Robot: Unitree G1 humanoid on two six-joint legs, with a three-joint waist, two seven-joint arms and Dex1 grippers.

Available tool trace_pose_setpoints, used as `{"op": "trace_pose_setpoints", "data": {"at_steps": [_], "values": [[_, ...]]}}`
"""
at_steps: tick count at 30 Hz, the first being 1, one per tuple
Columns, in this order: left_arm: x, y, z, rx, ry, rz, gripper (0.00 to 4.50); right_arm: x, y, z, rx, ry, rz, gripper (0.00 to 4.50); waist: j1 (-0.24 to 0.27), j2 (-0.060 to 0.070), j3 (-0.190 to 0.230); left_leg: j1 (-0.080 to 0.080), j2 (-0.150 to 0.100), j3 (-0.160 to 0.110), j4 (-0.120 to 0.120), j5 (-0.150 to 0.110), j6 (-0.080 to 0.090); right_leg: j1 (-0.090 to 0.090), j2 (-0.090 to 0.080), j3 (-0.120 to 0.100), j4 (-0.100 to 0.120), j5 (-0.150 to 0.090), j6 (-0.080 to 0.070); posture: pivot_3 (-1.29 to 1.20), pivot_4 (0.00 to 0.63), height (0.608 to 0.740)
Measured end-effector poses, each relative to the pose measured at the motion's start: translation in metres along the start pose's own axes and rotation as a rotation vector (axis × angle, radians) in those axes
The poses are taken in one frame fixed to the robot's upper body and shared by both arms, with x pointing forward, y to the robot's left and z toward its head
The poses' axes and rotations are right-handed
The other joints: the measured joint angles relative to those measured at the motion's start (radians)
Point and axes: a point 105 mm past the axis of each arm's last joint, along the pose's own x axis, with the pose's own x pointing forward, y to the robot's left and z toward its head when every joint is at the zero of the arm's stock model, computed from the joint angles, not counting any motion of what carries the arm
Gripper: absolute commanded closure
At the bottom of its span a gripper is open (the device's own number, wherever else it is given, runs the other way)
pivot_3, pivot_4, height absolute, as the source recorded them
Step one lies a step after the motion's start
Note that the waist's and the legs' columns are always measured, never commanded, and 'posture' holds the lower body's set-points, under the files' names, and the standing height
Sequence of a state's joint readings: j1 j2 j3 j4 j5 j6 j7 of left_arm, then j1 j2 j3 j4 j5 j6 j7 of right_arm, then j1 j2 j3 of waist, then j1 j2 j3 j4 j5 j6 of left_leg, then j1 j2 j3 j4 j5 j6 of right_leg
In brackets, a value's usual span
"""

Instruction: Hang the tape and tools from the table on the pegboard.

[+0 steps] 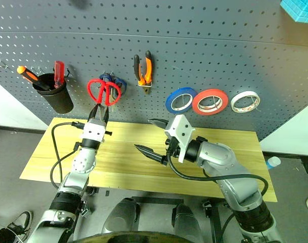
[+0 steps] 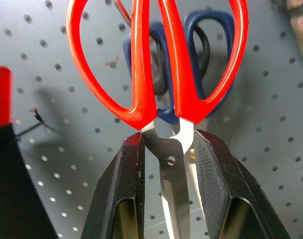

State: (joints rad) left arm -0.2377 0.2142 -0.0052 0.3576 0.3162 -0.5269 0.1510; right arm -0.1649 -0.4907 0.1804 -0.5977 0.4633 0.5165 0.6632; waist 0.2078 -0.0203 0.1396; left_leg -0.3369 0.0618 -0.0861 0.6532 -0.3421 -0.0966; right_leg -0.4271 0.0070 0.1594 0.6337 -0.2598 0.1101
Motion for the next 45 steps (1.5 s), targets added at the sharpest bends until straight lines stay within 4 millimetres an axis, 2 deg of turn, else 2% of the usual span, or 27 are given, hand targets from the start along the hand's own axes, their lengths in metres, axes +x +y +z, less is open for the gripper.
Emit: {"op": "trace_pose_setpoints", "data": {"at_steps": [10, 18, 28, 34, 37, 40, 45], "values": [[0.031, -0.004, -0.014, -0.006, 0.044, 0.036, 3.45, 0.000, 0.002, 0.003, 0.000, -0.013, 0.004, 0.00, -0.002, 0.000, 0.000, 0.000, 0.000, 0.000, 0.000, 0.000, 0.000, 0.000, 0.000, 0.000, 0.000, 0.001, 0.001, 0.26, 0.103, 0.727], [0.034, -0.013, -0.023, -0.023, 0.076, 0.014, 3.45, 0.000, 0.004, 0.005, -0.004, -0.018, 0.005, 0.00, -0.001, 0.000, 0.000, 0.000, -0.001, 0.000, 0.000, 0.000, 0.000, 0.000, 0.000, 0.000, 0.001, 0.001, 0.001, 0.26, 0.104, 0.727], [0.024, -0.015, -0.033, -0.029, 0.130, 0.007, 0.01, -0.001, 0.004, 0.005, -0.004, -0.017, 0.004, 0.00, -0.001, 0.000, -0.001, 0.001, -0.001, 0.000, 0.001, 0.000, 0.000, 0.000, 0.000, 0.000, 0.001, 0.001, 0.001, 0.26, 0.105, 0.727], [0.026, -0.012, -0.029, -0.056, 0.118, 0.027, 0.01, -0.001, 0.004, 0.005, -0.004, -0.017, 0.004, 0.00, 0.000, 0.000, -0.001, 0.000, -0.001, 0.000, 0.002, 0.000, 0.000, 0.000, 0.000, 0.000, 0.002, 0.001, 0.001, 0.26, 0.104, 0.727], [0.019, -0.010, -0.030, -0.070, 0.119, 0.028, 0.01, -0.001, 0.004, 0.004, -0.003, -0.016, 0.003, 0.00, -0.003, 0.000, -0.001, 0.001, -0.001, 0.000, 0.001, 0.000, 0.000, 0.000, 0.000, 0.000, 0.002, 0.001, 0.001, 0.26, 0.103, 0.727], [0.004, -0.004, -0.033, -0.066, 0.119, 0.024, 0.01, -0.001, 0.004, 0.004, -0.002, -0.014, 0.003, 0.00, -0.003, 0.000, -0.001, 0.001, 0.000, 0.000, 0.001, 0.000, 0.000, 0.000, 0.000, 0.000, 0.003, 0.001, 0.001, 0.26, 0.103, 0.727], [-0.032, 0.025, -0.027, -0.018, 0.099, 0.097, 0.01, -0.001, 0.005, 0.001, 0.007, -0.009, 0.002, 0.00, -0.001, 0.000, -0.001, 0.001, 0.000, 0.000, 0.002, 0.000, 0.000, 0.000, 0.000, 0.000, 0.003, 0.001, 0.001, 0.28, 0.100, 0.727]]}}
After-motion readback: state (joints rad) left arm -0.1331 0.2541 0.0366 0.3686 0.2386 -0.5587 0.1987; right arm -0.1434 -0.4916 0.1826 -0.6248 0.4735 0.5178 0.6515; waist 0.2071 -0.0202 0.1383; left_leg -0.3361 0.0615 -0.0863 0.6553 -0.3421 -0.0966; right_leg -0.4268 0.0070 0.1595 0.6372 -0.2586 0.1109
